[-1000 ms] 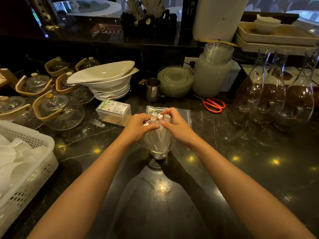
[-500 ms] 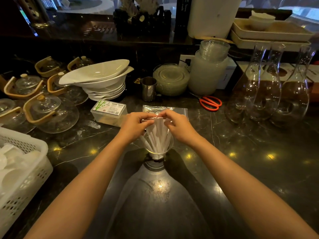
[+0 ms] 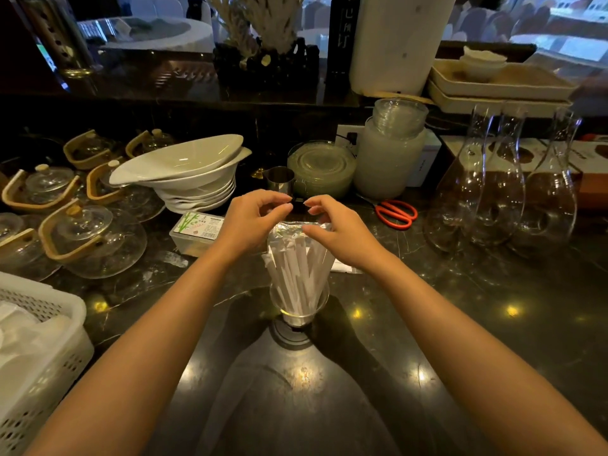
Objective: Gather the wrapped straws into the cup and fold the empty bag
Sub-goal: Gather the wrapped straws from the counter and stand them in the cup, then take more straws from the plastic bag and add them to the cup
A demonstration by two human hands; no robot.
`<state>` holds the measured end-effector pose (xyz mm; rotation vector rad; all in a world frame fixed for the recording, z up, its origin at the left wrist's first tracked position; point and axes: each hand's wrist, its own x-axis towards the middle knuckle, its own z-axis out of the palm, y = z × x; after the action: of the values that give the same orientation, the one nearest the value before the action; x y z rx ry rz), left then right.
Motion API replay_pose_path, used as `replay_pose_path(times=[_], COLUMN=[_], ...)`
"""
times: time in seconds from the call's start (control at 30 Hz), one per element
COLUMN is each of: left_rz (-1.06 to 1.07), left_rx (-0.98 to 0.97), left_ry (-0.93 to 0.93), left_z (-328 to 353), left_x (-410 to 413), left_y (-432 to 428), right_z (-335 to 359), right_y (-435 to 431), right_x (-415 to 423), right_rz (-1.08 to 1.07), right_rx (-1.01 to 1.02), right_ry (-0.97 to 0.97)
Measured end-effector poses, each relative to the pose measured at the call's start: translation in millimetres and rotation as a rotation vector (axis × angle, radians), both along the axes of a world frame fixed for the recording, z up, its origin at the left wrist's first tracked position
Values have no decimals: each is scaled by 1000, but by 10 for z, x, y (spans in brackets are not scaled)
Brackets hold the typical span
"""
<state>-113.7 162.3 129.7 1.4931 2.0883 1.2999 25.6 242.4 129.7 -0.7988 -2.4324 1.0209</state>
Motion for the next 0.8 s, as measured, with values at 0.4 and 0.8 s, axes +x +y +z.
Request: replay_pose_path(times=[0.4,0.8], left_rz=[109,261], left_rx=[-372,-815], left_ry=[-293,-163], left_z=[-434,-1065], left_x=[-424,-451], left_y=[562,792], right_z=[-180,-1027], right_y=[667,950], right_x=[-171,-120], right_rz=[-306,-538], right_rx=[-344,-512], right_ry=[-169,-456])
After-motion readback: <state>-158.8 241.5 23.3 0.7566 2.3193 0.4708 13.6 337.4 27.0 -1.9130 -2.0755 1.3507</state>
